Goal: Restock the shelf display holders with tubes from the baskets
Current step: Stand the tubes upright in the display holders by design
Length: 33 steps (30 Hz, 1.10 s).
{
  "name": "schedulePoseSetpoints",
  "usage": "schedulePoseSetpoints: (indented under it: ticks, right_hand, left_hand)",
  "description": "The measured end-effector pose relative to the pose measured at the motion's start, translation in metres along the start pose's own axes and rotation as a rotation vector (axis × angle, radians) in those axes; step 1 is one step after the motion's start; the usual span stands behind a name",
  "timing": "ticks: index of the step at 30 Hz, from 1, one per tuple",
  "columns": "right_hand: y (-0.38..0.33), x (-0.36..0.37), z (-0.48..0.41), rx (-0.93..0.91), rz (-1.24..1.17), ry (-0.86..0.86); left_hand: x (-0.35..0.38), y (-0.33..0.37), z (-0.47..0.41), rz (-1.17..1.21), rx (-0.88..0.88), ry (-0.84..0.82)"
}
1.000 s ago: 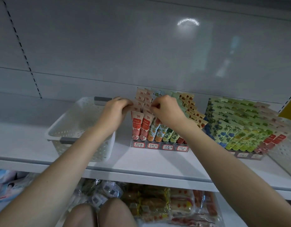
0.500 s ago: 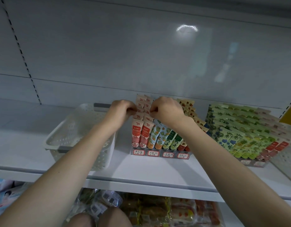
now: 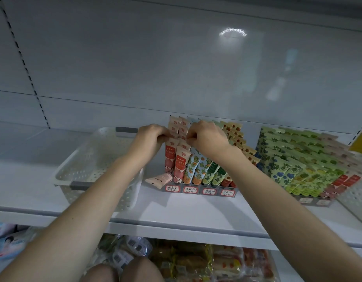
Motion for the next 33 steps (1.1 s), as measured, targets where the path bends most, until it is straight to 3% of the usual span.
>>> schedulePoseSetpoints:
  ticks: [6,14,17,20,23,33]
  right_hand:
    - [-0.008,-0.014,0.004,-0.05,-0.059,0.174]
    - [-0.016,-0.027,0.012,-0.12,-0.121,0.285]
    - [-0.019,-0.023,0.019,-0.135,-0.164,0.32]
    - [-0.021,-0.017,0.027,-0.132,-0.201,0.339]
    - [-0.021,-0.012,0.033,-0.13,-0.207,0.338]
    - [-0.019,0.0,0.04,-0.101,-0.093,0.25]
  left_hand:
    - [0.001,-0.004,0.001,-0.013,0.014,0.003]
    - [-0.018,0.005,0.02,-0.082,0.077,0.047]
    - [-0.01,0.009,0.047,-0.257,0.076,-0.134]
    - [0.011,0.0,0.068,-0.679,0.117,-0.315]
    - [0.026,-0.018,0.078,-0.869,0.094,-0.458]
    - [0.027,-0.005,0.062,-0.746,0.113,-0.377]
Point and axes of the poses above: each hand's wrist, its own z-axis away from the middle knuckle, its own x-axis out of the palm, y = z × x, the point moved 10 cm from there along -z, towards the middle knuckle, and after that the axes turned 12 degrees about -x, right-handed, at the moved point
